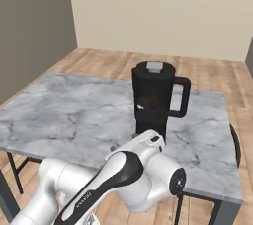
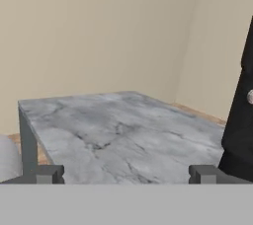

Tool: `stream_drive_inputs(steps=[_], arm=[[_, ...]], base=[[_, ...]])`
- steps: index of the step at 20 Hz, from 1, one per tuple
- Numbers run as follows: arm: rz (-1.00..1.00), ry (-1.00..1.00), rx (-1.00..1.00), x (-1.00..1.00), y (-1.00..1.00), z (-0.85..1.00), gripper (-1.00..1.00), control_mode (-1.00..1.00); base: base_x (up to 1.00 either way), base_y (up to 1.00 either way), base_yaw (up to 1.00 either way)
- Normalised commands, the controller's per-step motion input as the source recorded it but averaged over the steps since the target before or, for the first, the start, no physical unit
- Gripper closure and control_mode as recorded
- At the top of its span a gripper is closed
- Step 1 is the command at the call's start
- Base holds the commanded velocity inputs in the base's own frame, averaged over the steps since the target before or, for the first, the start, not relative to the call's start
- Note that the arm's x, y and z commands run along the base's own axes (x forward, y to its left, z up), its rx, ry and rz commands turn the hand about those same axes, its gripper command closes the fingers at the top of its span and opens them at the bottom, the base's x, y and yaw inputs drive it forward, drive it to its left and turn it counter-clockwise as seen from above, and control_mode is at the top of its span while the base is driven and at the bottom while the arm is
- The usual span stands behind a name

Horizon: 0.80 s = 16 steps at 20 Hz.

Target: Grab the lemon and garlic from the fridge, place them in the blender, close the lid, and turn on the blender to create a marinade.

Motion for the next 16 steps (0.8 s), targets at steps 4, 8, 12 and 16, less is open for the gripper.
stream_drive_inputs(steps=[4,8,12,16], arm=[[0.08,0.00,0.01,0.27,-0.09,-0.10,-1.00,-1.00],[0.04,0.00,0.00,0.20,-0.16,-0.19,-1.00,-1.00],[0.01,0.00,0.00,0.21,-0.18,-0.23,-1.00,-1.00],[0.00,0.00,0.00,0.25,-0.02,-0.18,-1.00,-1.00]], base=[[0.00,0.00,0.00],[0.00,0.00,0.00],[0.00,0.00,0.00],[0.00,0.00,0.00]])
